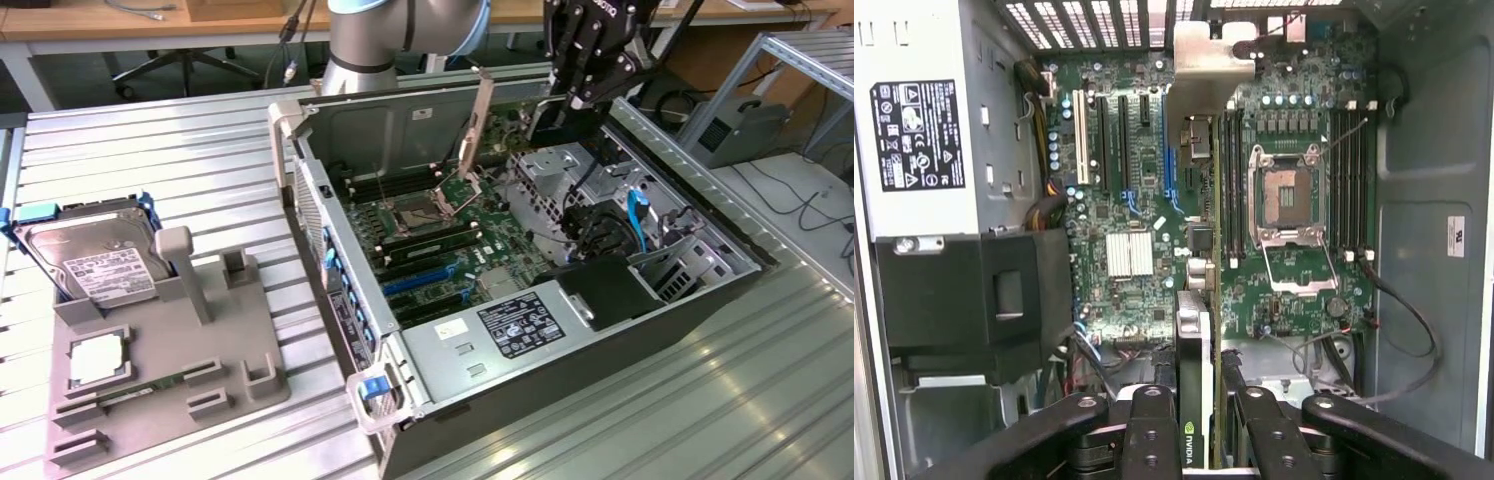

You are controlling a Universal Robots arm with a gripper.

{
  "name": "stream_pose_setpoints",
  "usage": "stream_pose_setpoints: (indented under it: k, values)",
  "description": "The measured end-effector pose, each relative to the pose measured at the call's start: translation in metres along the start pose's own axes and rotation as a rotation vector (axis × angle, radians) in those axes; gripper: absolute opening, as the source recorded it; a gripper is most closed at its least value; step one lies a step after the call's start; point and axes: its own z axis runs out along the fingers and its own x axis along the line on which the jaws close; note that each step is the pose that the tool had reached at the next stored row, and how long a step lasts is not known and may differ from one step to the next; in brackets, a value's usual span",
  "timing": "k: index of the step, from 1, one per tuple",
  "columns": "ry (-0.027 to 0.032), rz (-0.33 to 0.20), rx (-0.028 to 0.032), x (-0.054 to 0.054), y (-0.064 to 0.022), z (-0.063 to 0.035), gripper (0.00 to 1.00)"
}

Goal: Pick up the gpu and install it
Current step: 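Insert the gpu into the slot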

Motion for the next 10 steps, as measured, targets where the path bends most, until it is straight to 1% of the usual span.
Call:
stream_pose_setpoints:
  k: [4,10]
  values:
    - [0.0001,0.002,0.0,0.0,0.0108,-0.0003,0.27]
    - [0.0002,0.004,0.0001,0.001,0.0216,-0.0006,0.27]
